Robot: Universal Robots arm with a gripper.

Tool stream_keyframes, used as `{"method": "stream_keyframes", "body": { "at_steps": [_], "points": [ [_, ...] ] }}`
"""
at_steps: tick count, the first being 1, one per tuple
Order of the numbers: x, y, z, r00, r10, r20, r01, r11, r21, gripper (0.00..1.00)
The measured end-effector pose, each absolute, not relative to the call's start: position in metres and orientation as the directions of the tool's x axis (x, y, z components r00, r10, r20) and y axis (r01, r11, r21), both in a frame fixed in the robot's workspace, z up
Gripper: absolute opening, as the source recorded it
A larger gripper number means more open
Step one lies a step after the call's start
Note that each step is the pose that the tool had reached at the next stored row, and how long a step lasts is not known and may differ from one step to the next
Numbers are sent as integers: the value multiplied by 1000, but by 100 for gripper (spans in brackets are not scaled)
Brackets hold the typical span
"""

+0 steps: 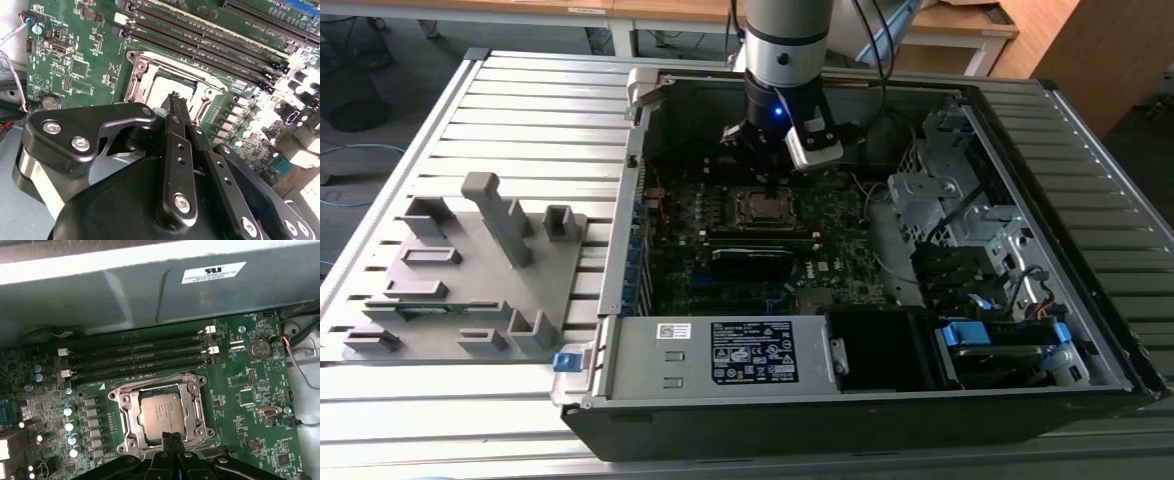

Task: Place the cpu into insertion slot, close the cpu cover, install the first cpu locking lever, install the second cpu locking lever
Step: 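Install the second cpu locking lever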

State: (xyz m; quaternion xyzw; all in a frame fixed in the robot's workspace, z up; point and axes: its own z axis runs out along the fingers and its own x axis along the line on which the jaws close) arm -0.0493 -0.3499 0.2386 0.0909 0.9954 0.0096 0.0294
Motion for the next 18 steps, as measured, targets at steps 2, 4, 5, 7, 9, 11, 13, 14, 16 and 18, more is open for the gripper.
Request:
{"method": "stream_keyframes", "body": {
  "at_steps": [2, 4, 5, 7, 9, 11, 13, 14, 16, 18],
  "points": [
    [-49, -351, 239, -982, 181, -57, 180, 983, 24, 11],
    [-49, -351, 239, -982, 181, -57, 180, 983, 24, 11],
    [-49, -351, 239, -982, 181, -57, 180, 983, 24, 11],
    [-49, -352, 239, -982, 181, -57, 180, 983, 24, 11],
    [-49, -353, 239, -982, 181, -57, 180, 983, 24, 11],
    [-49, -354, 239, -982, 181, -57, 180, 983, 24, 11],
    [-49, -355, 239, -982, 181, -57, 180, 983, 24, 11],
    [-49, -355, 239, -982, 182, -57, 180, 983, 24, 11],
    [-49, -355, 239, -982, 181, -57, 180, 983, 24, 11],
    [-49, -355, 239, -982, 181, -57, 180, 983, 24, 11]
  ]
}}
